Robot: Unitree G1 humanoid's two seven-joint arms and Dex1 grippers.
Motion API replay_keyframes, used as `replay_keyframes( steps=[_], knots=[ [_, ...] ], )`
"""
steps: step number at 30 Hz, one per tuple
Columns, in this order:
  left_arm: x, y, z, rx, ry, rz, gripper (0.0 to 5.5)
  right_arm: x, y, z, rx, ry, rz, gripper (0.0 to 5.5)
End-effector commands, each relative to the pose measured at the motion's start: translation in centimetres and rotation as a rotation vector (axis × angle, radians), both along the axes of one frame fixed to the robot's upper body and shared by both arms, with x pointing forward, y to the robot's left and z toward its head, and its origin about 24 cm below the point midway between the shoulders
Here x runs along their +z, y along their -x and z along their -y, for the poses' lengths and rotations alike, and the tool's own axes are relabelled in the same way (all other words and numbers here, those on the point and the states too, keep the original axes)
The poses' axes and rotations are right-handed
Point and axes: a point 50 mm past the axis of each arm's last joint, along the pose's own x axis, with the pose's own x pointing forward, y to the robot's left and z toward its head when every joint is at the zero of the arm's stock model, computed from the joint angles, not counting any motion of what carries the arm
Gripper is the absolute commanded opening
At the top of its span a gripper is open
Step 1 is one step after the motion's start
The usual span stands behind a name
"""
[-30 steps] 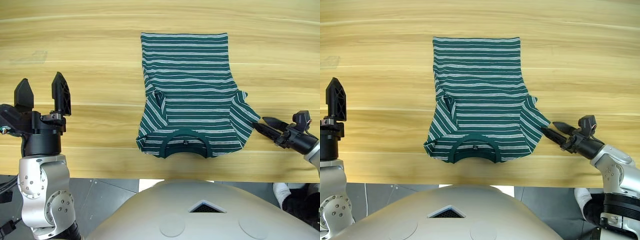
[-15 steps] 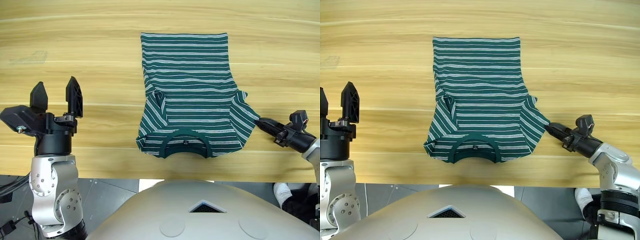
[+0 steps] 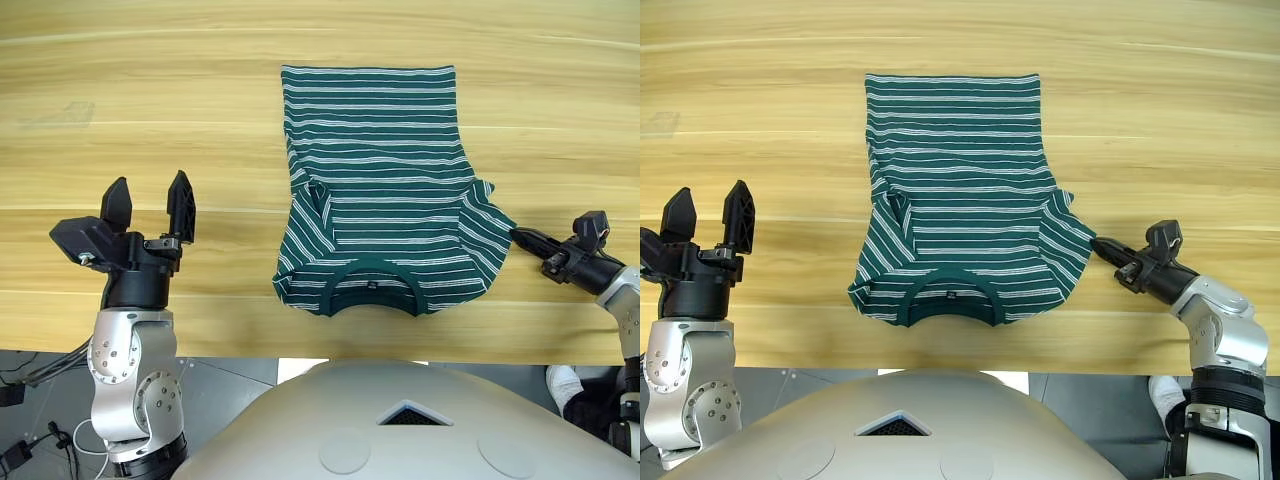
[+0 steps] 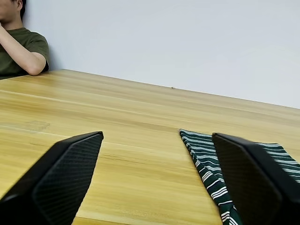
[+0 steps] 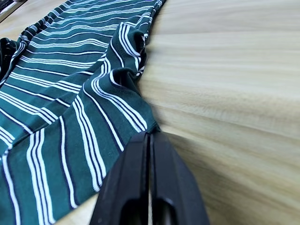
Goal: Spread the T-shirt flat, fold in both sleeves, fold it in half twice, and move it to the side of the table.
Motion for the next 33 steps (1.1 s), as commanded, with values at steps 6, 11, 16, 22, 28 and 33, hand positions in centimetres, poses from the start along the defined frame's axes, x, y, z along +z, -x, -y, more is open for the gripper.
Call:
replay_keyframes(
  steps=[6, 11, 16, 22, 28, 33],
  knots=[
    [-0.6, -0.1, 0.0, -0.012, -0.009, -0.01, 4.32, 2.2, -0.7, -1.7, 0.111, -0.216, 0.066, 0.01],
    [-0.9, 0.1, 0.3, -0.025, -0.004, -0.018, 4.32, 2.6, -0.8, -2.6, 0.167, -0.259, 0.074, 0.01],
    [-1.0, 0.1, 0.6, -0.048, -0.006, -0.022, 4.32, 2.4, -1.0, -4.4, 0.235, -0.255, 0.086, 0.01],
    [-1.3, 0.0, 1.1, -0.071, -0.001, -0.028, 4.32, 3.1, -1.3, -6.8, 0.322, -0.304, 0.123, 0.01],
    [-1.7, 0.1, 1.4, -0.087, 0.005, -0.039, 4.32, 3.2, -1.4, -8.1, 0.362, -0.354, 0.123, 0.01],
    [-1.7, 0.0, 1.5, -0.096, 0.004, -0.04, 4.32, 2.4, -1.3, -9.5, 0.373, -0.306, 0.112, 0.01]
  ],
)
